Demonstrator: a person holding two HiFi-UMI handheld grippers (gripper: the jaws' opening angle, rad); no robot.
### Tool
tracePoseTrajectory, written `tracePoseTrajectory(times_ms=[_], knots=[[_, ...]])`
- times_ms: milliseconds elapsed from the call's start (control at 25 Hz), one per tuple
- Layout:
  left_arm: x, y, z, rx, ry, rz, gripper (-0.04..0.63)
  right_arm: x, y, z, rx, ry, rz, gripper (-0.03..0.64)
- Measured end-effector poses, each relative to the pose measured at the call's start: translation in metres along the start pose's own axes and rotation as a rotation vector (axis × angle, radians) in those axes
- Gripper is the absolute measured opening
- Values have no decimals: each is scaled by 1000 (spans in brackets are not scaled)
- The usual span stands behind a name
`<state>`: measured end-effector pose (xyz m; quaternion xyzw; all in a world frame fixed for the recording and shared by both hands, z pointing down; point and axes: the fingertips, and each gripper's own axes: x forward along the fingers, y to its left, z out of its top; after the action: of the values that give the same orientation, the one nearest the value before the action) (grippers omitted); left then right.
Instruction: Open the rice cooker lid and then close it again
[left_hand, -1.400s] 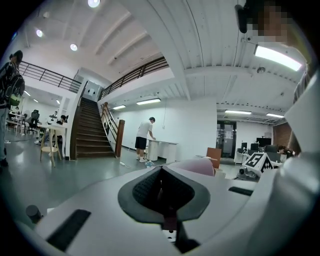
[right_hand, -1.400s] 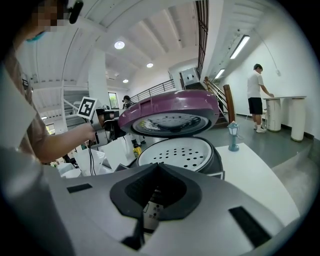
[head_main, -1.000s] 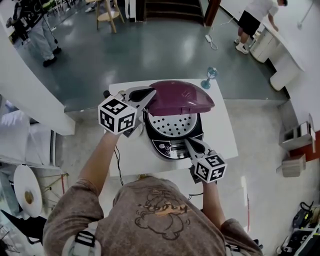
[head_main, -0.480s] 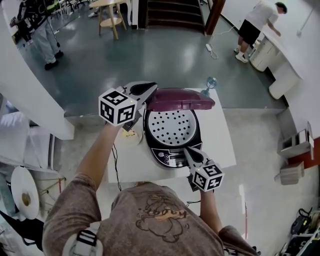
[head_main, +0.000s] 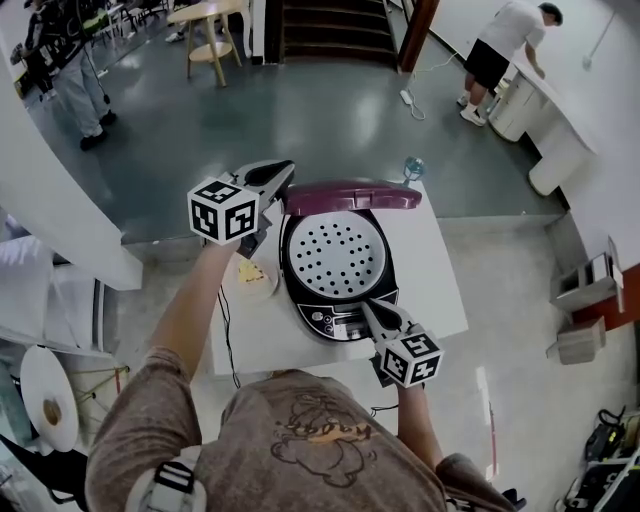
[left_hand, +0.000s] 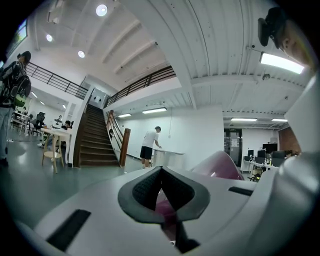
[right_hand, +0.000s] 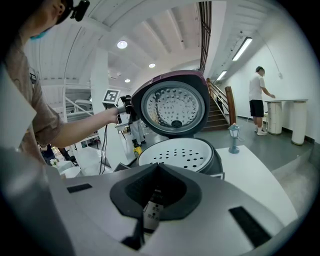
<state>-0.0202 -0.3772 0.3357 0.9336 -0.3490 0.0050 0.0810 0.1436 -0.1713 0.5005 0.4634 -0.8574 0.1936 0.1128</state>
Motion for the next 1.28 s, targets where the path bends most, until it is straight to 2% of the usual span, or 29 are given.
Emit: tracePoseTrajectory(times_ms=[320,680,840,1280], knots=[[2,15,2,28,4,25,20,1,-1,-1,-2,-2,-5,3],[10,38,16,36,-46,30,20,1,-1,-1,-2,-4,-6,3],[15,51,13,50,-36,52,20,1,-1,-1,-2,-5,-7,3],[15,78,1,-9,-41,110,20,0,-1,-1,-10,-9,-19,3]])
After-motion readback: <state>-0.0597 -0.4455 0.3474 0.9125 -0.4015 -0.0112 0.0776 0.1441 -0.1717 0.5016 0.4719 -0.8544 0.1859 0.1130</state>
